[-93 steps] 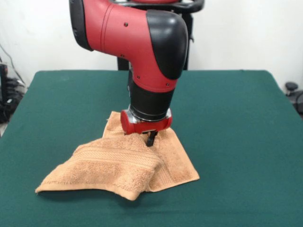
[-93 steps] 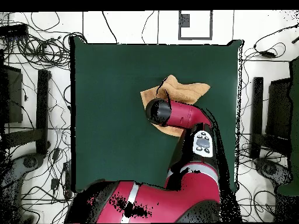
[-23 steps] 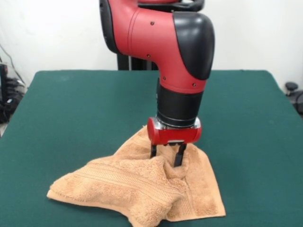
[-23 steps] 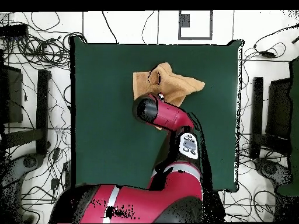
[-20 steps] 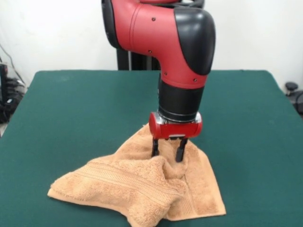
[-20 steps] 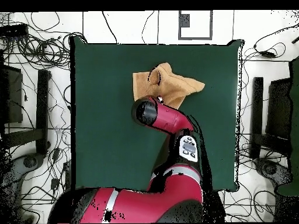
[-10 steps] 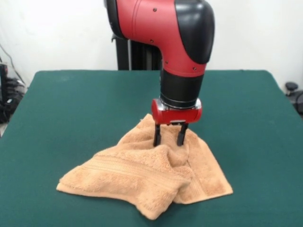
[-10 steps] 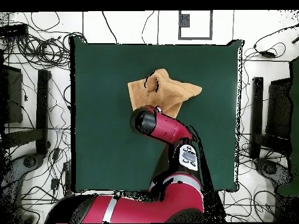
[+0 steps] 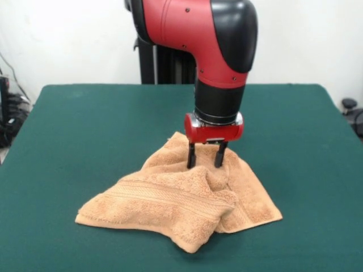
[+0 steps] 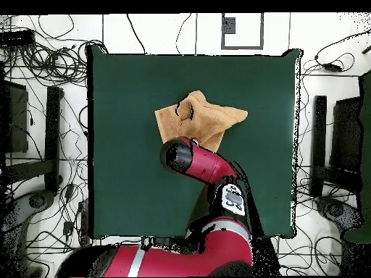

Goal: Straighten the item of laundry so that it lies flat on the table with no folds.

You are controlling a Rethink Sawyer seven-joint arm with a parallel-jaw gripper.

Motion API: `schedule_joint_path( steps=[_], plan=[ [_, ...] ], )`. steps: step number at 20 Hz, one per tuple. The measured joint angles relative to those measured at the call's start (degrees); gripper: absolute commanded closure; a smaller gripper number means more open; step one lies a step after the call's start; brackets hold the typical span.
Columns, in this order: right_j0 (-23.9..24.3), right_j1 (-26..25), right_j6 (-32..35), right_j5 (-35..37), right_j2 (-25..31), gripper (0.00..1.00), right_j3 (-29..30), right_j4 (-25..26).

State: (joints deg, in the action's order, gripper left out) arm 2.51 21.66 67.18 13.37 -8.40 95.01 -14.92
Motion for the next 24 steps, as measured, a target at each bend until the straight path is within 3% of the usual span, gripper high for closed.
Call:
schedule_joint_path(
  steps=[24],
  plan=[
    [0.4, 0.7, 0.0, -2.3, 1.5, 0.0, 2.1, 0.0]
  ],
)
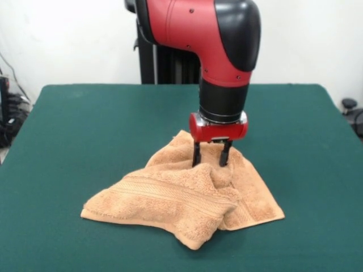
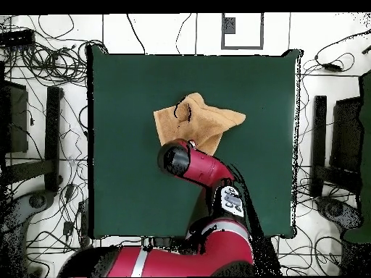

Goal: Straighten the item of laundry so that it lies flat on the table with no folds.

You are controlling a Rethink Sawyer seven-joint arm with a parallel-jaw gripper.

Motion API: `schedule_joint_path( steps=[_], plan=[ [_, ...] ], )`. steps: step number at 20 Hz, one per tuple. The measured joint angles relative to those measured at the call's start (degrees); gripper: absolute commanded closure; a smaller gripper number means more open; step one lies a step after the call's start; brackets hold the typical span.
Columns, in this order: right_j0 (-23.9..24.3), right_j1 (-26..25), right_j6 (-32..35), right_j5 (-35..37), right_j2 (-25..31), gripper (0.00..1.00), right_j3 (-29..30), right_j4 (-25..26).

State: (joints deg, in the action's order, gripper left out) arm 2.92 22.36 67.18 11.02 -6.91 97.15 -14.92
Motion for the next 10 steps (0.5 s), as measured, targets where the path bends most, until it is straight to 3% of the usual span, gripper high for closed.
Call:
schedule_joint_path(
  steps=[10],
  plan=[
    [0.0, 1.9, 0.0, 0.0, 0.0, 0.0, 0.8, 0.0]
  ],
)
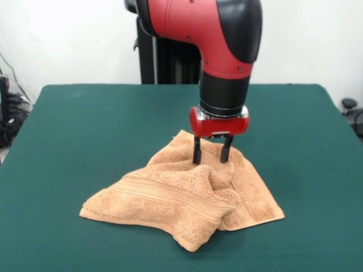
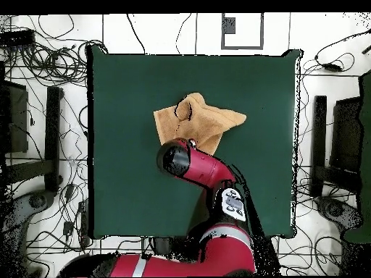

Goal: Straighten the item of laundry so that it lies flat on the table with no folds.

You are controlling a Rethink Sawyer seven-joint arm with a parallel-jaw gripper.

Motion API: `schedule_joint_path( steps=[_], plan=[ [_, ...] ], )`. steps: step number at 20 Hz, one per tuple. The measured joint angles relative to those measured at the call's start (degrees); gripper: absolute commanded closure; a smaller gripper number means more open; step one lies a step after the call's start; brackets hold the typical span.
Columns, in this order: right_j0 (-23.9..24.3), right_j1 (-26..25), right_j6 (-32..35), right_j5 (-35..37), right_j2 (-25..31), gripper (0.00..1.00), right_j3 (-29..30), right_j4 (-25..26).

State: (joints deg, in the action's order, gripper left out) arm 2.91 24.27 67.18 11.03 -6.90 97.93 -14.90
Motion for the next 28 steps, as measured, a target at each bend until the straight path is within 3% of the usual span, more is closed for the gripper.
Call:
schedule_joint_path(
  steps=[16, 28],
  plan=[
    [-0.3, 0.0, 0.0, 0.5, 0.0, 0.0, -0.8, -0.2],
    [-1.6, 0.0, 0.5, 11.5, -0.9, 0.0, -8.5, -1.8]
  ],
)
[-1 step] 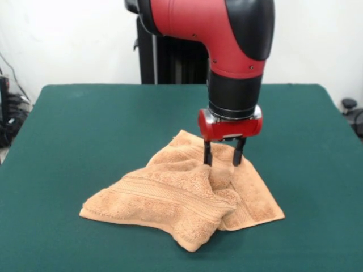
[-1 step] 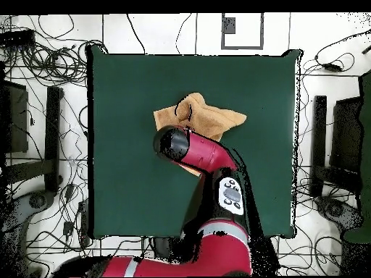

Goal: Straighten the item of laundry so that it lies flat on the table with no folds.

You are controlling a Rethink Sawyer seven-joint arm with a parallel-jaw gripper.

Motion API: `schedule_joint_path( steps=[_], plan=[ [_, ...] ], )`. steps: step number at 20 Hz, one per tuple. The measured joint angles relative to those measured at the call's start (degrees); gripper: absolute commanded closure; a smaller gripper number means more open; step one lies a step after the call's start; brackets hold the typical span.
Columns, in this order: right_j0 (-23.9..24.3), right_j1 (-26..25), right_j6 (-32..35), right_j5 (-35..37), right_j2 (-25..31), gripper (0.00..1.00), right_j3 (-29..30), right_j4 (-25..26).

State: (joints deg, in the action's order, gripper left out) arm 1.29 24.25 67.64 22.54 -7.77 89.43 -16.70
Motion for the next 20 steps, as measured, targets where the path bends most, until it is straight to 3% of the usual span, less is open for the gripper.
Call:
schedule_joint_path(
  steps=[13, 20],
  plan=[
    [-2.9, -0.4, 3.5, 16.7, -3.9, 0.0, -15.6, -0.3],
    [-3.0, -0.5, 6.5, 18.2, -4.4, 0.0, -19.8, -0.7]
  ],
)
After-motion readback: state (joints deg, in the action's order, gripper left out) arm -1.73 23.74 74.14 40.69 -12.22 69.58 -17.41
